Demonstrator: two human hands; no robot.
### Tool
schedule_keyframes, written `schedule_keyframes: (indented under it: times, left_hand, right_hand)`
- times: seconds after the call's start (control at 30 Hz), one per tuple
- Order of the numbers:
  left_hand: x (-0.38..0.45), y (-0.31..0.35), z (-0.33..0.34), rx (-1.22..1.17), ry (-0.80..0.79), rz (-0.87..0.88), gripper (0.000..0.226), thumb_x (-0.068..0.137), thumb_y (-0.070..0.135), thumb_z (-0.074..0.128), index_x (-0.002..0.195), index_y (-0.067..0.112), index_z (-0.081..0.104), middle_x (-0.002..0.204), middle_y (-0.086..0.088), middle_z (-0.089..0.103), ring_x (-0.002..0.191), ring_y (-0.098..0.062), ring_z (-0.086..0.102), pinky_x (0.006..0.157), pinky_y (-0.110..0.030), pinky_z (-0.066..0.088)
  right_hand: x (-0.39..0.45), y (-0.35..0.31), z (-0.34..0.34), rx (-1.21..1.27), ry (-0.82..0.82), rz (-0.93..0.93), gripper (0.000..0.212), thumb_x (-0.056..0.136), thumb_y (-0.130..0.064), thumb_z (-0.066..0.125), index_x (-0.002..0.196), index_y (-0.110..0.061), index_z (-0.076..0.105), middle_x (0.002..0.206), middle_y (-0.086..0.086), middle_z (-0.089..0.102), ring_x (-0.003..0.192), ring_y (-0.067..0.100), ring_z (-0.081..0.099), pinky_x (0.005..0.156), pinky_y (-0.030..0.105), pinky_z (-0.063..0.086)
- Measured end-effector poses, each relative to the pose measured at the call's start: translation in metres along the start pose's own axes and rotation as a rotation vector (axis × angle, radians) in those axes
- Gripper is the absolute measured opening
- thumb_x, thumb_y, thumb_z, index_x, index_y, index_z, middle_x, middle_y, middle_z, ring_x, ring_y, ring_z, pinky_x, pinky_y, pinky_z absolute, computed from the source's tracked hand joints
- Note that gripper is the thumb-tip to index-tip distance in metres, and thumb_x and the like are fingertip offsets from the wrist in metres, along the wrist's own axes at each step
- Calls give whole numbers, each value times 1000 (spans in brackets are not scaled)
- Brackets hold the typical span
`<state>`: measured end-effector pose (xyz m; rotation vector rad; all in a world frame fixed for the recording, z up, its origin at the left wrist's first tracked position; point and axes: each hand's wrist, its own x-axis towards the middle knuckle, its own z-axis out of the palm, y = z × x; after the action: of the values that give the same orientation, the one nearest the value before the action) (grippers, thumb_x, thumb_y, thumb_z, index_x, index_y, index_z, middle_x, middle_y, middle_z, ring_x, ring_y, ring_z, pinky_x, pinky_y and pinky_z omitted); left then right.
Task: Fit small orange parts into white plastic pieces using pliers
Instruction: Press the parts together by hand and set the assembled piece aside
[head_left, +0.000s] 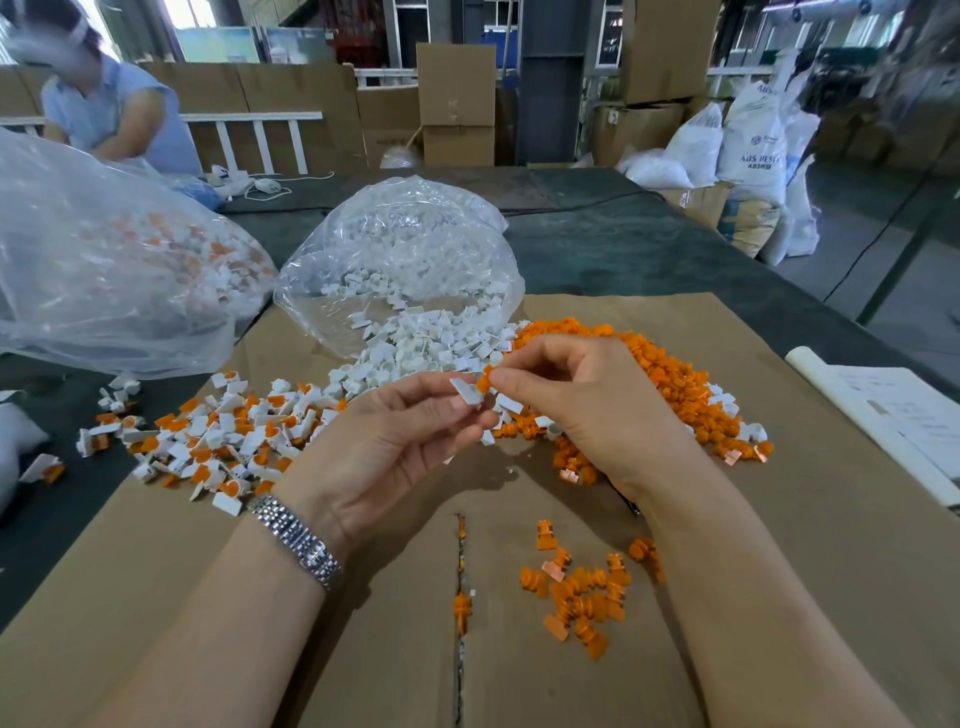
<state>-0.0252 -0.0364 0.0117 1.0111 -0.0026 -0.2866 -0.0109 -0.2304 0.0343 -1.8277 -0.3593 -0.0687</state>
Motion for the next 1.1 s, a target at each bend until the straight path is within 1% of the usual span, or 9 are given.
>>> schedule_keyframes:
  times: [0.17,0.4,0.53,0.63,0.73,0.8,0.9,1.0,1.1]
  left_hand:
    - [0,-1,1,59,12,78,25,78,-6,69,103,-3,76,104,-23,75,95,-30,76,72,-25,62]
    - [1,-5,2,108,63,196,24,73,-3,72,95,1,79,97,-18,77,90,-23,76,75,-24,60]
    - [3,-2,0,96,49,192,21,77,0,71,95,5,81,98,-15,77,91,-22,76,75,-23,60]
    - [1,0,-2,81,-9,150,23,79,2,70,99,7,81,104,-16,77,93,-21,76,75,-23,60]
    - [0,3,-4,62,-50,119,23,82,3,69,100,9,81,110,-21,75,93,-23,77,75,-24,61]
    - [0,3,-4,42,-58,107,21,82,1,69,99,9,80,108,-22,75,87,-23,77,73,-25,62]
    - [-1,4,-4,47,-65,103,19,83,1,69,97,9,80,102,-20,76,86,-23,77,73,-25,61]
    - [-2,4,-4,57,-72,94,20,83,0,69,98,8,79,99,-20,76,89,-26,77,71,-24,61]
    - [-2,4,-4,73,-57,90,22,83,-1,68,103,2,77,103,-22,75,94,-28,76,73,-24,62]
  right_hand:
    - [-1,-1,5,-50,23,-17,6,90,-22,76,84,-20,76,73,-13,72,67,-4,63,60,8,46]
    - [-3,-3,15,-130,72,-27,10,89,-22,76,83,-15,73,75,-1,72,66,10,65,62,22,53]
    - [-4,-4,13,-80,16,-38,18,86,-31,80,81,-15,74,65,-7,66,56,1,53,53,14,43]
    - [-3,-4,3,-105,-39,-46,19,81,-32,85,89,-20,72,76,-10,67,64,1,55,60,15,47]
    - [-2,-3,-5,-107,-91,-46,28,79,-32,86,102,-27,70,93,-6,69,78,16,62,69,18,52]
    - [-2,-4,-7,-92,-132,-85,32,81,-31,84,110,-30,71,98,-7,69,86,17,65,74,20,53]
    - [-2,-5,-5,-78,-160,-137,31,84,-30,82,113,-33,74,97,-11,70,86,12,65,77,22,53]
    - [-3,-5,-4,-103,-132,-189,24,85,-27,81,108,-32,77,91,-14,70,82,4,64,75,17,49]
    - [-3,-4,-2,-173,-108,-236,21,85,-26,80,106,-29,78,91,-11,69,86,8,65,77,15,47]
